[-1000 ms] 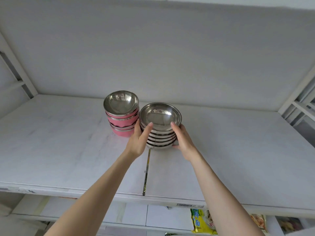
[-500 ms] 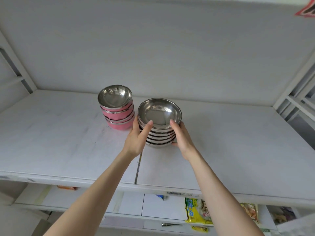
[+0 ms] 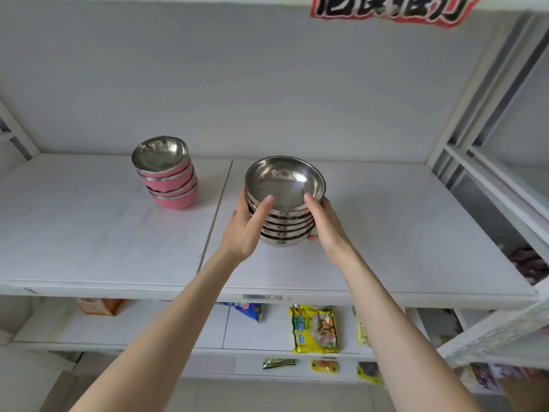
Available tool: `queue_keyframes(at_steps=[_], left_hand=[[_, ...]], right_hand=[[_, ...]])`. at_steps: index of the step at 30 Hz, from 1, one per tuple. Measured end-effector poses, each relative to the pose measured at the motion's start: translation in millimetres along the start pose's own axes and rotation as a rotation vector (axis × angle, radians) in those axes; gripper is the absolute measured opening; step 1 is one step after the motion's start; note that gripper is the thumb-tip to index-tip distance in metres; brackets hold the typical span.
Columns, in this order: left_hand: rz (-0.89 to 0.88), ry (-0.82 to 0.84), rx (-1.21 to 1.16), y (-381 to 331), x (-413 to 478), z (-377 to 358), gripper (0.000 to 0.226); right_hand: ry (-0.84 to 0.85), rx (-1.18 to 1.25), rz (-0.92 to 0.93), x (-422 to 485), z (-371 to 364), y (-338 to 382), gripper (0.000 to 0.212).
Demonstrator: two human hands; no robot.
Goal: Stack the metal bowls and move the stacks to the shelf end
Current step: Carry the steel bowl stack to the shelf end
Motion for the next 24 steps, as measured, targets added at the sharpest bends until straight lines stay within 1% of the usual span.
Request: queue_keyframes(at_steps=[5, 8, 11, 17, 20, 24], left_hand=[[0.026, -0.031, 0.005, -11.2, -19.2, -44.5, 0.073], [0.032, -0.04, -0.008, -19.2, -29.3, -72.4, 0.073], [0.015, -0.02, -0.024, -32.4, -39.8, -102.1, 0.073], [0.01, 0.061, -0.005, -57.7, -57.6, -157.2, 0.077], [0.005, 0.078, -0.005, -68.7, -66.6, -186.9, 0.073], [0.015, 0.089, -0.002, -79.6, -78.1, -232.6, 0.076]], right_hand=[[0.015, -0.027, 0.003, 4.6, 49.4, -0.4, 0.076], [0.022, -0.048, 0.016, 6.0, 82.5, -0.8, 0.08], [0.015, -0.043, 0.023, 5.3, 116.4, -2.4, 0.078], [-0.054, -0.007, 0.013, -0.2, 180.3, -5.7, 0.074], [-0.065, 0.014, 0.021, -1.0, 212.8, -9.8, 0.072], [-0.078, -0.008, 0.025, 7.1, 261.2, -13.5, 0.084]])
Point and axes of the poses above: each hand's wrist, its own x-axis towards the middle knuckle, its own z-axis out of the back of the hand, y = z × x, the point moved 4 cm from there along x, towards the middle knuckle, and after that the axes turned 12 degrees about -y, right-handed, at the moved point
